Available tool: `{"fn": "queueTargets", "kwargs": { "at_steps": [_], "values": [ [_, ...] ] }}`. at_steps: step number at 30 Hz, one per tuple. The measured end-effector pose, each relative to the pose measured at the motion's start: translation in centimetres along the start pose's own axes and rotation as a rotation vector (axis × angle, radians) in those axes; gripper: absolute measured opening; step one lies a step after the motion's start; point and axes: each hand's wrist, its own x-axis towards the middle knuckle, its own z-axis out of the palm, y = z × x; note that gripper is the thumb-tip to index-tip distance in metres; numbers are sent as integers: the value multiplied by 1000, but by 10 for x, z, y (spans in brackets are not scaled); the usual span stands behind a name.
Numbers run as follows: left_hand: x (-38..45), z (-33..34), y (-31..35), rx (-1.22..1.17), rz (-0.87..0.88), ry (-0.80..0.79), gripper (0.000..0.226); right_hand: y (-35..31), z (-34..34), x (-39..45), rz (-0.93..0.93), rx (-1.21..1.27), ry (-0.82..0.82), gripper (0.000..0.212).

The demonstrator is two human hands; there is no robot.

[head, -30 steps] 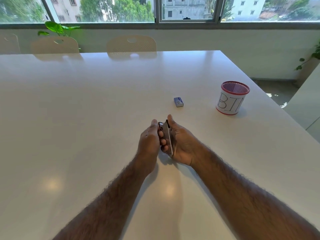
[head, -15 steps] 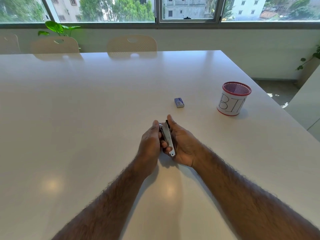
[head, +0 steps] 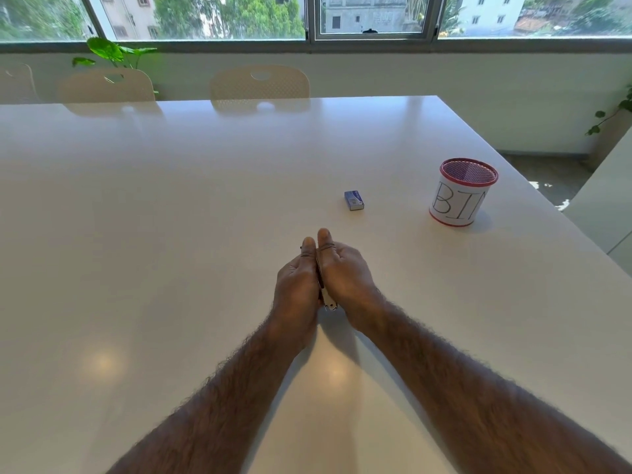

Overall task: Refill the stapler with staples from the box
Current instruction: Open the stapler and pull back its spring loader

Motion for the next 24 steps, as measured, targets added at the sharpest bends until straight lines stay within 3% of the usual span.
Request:
{"fn": "queueTargets", "kwargs": {
  "at_steps": [7,15,20,24],
  "values": [
    [-3,9,0,-299,-56,81,40,2,10,-4,-116,-76,155,53],
    [2,12,-4,-460,-192,132,53,2,10,-5,-194,-141,387,55],
    [7,12,-4,-441,-219,120,56,2,8,-5,-157,-136,363,51],
    [5,15,-5,-420,-194,10,60,0,4,-7,-165,5,381,36]
  ]
}}
